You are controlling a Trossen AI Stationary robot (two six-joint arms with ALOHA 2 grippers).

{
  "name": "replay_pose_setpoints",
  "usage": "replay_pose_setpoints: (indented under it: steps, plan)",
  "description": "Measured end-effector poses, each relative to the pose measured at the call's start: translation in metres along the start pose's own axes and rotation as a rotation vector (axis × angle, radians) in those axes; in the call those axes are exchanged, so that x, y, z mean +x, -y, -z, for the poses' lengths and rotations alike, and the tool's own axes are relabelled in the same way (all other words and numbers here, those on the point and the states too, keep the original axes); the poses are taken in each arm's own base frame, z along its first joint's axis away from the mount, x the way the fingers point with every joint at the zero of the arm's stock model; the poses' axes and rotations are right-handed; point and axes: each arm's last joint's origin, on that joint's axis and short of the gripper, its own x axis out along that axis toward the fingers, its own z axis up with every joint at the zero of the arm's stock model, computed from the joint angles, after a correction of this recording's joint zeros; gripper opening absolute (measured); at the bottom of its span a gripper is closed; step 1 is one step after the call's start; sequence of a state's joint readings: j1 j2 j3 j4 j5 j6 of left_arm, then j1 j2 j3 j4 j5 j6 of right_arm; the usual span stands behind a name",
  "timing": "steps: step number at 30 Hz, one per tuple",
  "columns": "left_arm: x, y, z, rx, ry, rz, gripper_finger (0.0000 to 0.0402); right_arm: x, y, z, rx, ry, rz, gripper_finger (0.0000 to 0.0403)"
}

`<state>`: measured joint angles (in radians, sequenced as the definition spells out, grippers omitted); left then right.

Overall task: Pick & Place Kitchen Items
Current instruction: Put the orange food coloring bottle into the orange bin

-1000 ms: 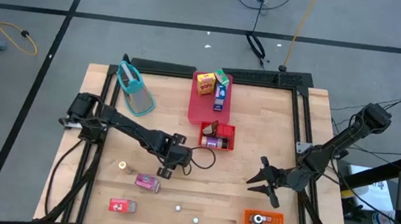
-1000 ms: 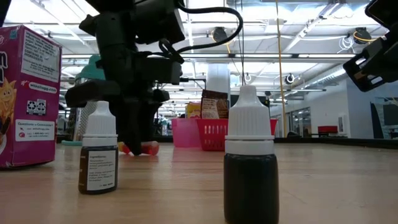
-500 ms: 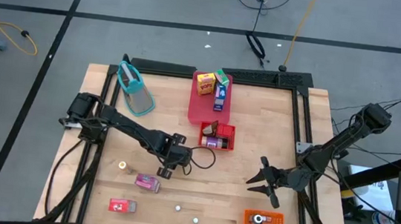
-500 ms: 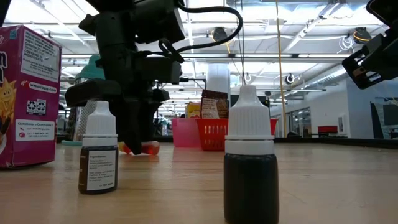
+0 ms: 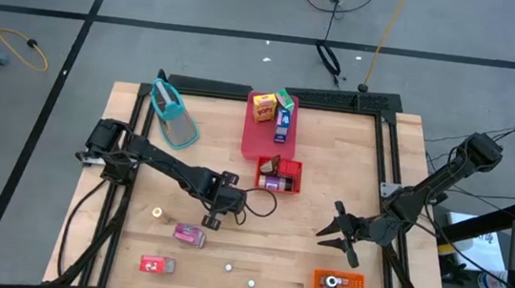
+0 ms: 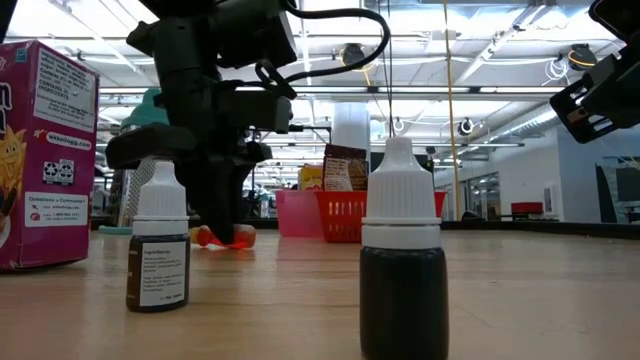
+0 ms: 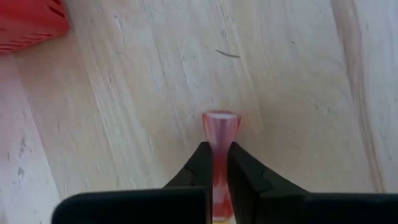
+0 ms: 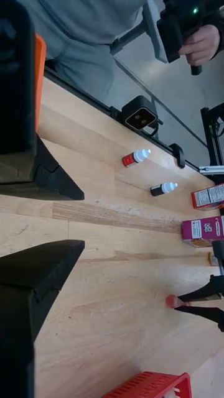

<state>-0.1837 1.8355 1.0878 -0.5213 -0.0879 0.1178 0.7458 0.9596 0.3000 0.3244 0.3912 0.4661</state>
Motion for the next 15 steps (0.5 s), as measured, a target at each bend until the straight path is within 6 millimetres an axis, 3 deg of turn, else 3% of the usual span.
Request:
replay_pose_setpoints:
  steps: [10,15]
  plan:
    - [-0.002,0.000,-0.001,-0.028,0.005,-0.007,0.0010,0.000,0.000,0.000,-0.011,0.000,0.000,0.0105]
    - [-0.013,-0.004,-0.016,-0.050,0.055,-0.022,0.0021,0.000,0.000,0.000,-0.011,0.000,0.000,0.0105]
